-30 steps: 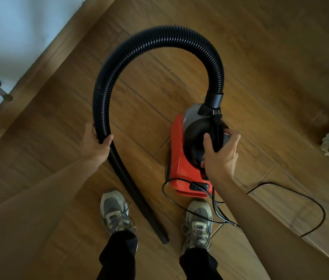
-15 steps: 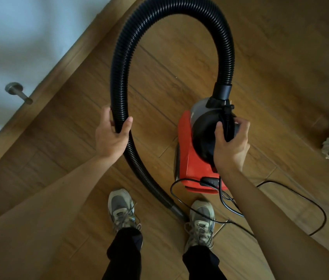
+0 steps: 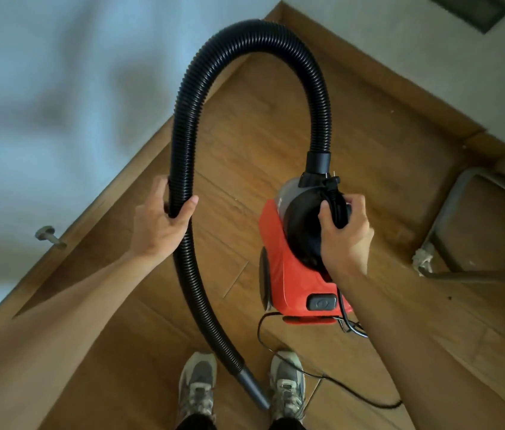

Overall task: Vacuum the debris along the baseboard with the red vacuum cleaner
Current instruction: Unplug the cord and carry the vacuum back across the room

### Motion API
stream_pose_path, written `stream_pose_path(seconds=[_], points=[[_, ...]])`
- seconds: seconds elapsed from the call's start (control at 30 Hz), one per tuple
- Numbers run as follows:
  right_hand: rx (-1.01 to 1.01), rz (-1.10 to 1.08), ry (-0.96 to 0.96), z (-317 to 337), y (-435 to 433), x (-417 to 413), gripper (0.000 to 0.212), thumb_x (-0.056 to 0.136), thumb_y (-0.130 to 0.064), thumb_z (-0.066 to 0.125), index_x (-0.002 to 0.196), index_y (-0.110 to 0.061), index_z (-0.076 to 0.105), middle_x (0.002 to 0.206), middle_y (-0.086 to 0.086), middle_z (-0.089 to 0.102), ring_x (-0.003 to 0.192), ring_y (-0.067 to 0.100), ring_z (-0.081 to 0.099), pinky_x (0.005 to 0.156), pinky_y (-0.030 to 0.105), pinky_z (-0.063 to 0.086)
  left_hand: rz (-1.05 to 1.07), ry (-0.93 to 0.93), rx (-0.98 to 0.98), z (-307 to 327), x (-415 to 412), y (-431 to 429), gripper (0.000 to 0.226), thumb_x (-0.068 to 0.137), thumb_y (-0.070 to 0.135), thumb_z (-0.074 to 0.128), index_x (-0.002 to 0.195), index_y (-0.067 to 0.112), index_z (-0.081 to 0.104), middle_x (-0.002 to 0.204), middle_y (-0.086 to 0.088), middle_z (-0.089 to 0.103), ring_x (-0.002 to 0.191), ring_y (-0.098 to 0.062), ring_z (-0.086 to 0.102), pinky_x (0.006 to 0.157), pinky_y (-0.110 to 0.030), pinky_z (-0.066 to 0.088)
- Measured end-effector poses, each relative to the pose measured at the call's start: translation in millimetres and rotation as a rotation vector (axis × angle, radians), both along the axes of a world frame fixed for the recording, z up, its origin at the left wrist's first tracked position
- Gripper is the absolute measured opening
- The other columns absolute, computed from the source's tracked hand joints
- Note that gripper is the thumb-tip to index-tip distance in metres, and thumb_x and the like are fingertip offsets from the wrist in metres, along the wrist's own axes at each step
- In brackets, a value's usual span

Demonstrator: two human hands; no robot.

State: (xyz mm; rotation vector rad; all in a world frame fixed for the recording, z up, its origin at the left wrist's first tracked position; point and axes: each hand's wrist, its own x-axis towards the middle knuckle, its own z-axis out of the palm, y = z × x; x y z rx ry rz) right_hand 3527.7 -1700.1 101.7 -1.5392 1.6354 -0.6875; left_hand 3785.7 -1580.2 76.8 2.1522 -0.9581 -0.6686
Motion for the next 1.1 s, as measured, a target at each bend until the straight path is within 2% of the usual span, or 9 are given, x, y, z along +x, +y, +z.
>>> stream_pose_path(seconds=[0.1, 0.23, 0.4, 0.47, 0.6, 0.73, 0.87, 1.0, 1.1], points=[[-0.038, -0.041, 0.003, 51.8, -10.5, -8.6, 0.011, 0.098, -0.028, 0.059, 0.101, -0.024, 0.049, 0.081, -0.013, 0.059, 0.074, -0.001, 0.057, 0.056, 0.005, 0.041, -0.068, 0.009, -0.033, 46.2, 1.7, -26.8, 0.042, 0.092, 0.043, 0.061, 0.125, 0.021, 0.048, 0.082, 0.008, 0.066, 0.058, -0.003, 0.065, 0.048, -0.013, 0.052], [-0.096, -0.134, 0.012, 134.9, -15.8, -31.2, 0.01, 0.098, -0.028, 0.06, 0.099, -0.027, 0.05, 0.079, -0.013, 0.059, 0.072, -0.006, 0.057, 0.055, 0.007, 0.041, -0.185, 0.027, -0.098, 119.2, -4.3, -57.6, 0.039, 0.092, 0.036, 0.065, 0.124, 0.018, 0.05, 0.087, 0.007, 0.066, 0.063, -0.005, 0.066, 0.05, -0.012, 0.052], [-0.158, -0.261, -0.005, 247.8, -12.0, -56.5, 0.009, 0.098, -0.024, 0.061, 0.102, -0.02, 0.054, 0.08, -0.008, 0.059, 0.067, 0.002, 0.053, 0.048, 0.01, 0.039, -0.325, 0.035, -0.156, 214.2, -19.6, -86.0, 0.046, 0.091, 0.038, 0.065, 0.129, 0.02, 0.048, 0.081, 0.007, 0.067, 0.054, -0.008, 0.067, 0.046, -0.03, 0.058], [-0.192, -0.307, -0.011, 291.5, -9.3, -67.6, 0.009, 0.098, -0.022, 0.06, 0.103, -0.018, 0.054, 0.079, -0.004, 0.059, 0.064, 0.004, 0.052, 0.045, 0.009, 0.04, -0.376, 0.013, -0.185, 252.4, -29.4, -97.7, 0.049, 0.091, 0.039, 0.065, 0.132, 0.021, 0.047, 0.084, 0.01, 0.066, 0.055, -0.008, 0.067, 0.047, -0.029, 0.058], [-0.264, -0.402, -0.017, 368.8, -3.1, -95.4, 0.007, 0.098, -0.026, 0.06, 0.1, -0.022, 0.054, 0.082, -0.001, 0.063, 0.067, 0.006, 0.055, 0.051, 0.022, 0.038, -0.497, 0.001, -0.236, 332.4, -54.6, -123.8, 0.046, 0.09, 0.043, 0.064, 0.127, 0.021, 0.049, 0.09, 0.009, 0.066, 0.064, -0.009, 0.068, 0.054, -0.029, 0.06], [-0.347, -0.525, -0.048, 435.7, 8.9, -128.9, 0.008, 0.096, -0.028, 0.062, 0.096, -0.025, 0.055, 0.081, -0.006, 0.063, 0.076, 0.007, 0.057, 0.06, 0.03, 0.04, -0.594, -0.041, -0.272, 412.3, -93.0, -144.4, 0.03, 0.092, 0.043, 0.063, 0.114, 0.027, 0.05, 0.078, 0.008, 0.067, 0.059, -0.005, 0.066, 0.054, -0.021, 0.055], [-0.401, -0.642, -0.058, 505.4, 29.1, -175.4, 0.009, 0.097, -0.027, 0.062, 0.093, -0.021, 0.056, 0.078, 0.0, 0.064, 0.07, 0.011, 0.059, 0.054, 0.027, 0.042, -0.694, -0.038, -0.337, 489.7, -150.1, -159.9, 0.035, 0.091, 0.046, 0.063, 0.117, 0.027, 0.049, 0.076, 0.009, 0.068, 0.061, -0.006, 0.067, 0.062, -0.037, 0.06], [-0.451, -0.768, -0.033, 568.4, 55.8, -227.4, 0.015, 0.095, -0.03, 0.062, 0.086, -0.025, 0.051, 0.075, 0.005, 0.063, 0.062, 0.022, 0.061, 0.052, 0.04, 0.055, -0.806, -0.058, -0.401, 568.2, -221.2, -162.6, 0.048, 0.093, 0.044, 0.061, 0.131, 0.019, 0.045, 0.084, 0.015, 0.062, 0.072, -0.01, 0.067, 0.067, -0.032, 0.056], [-0.465, -0.853, -0.009, 609.7, 82.4, -269.6, 0.015, 0.095, -0.033, 0.062, 0.087, -0.025, 0.052, 0.077, 0.004, 0.063, 0.062, 0.027, 0.063, 0.053, 0.05, 0.058, -0.883, -0.078, -0.424, 613.0, -270.8, -156.8, 0.044, 0.093, 0.045, 0.061, 0.127, 0.02, 0.047, 0.093, 0.014, 0.06, 0.086, -0.02, 0.067, 0.079, -0.037, 0.055]])
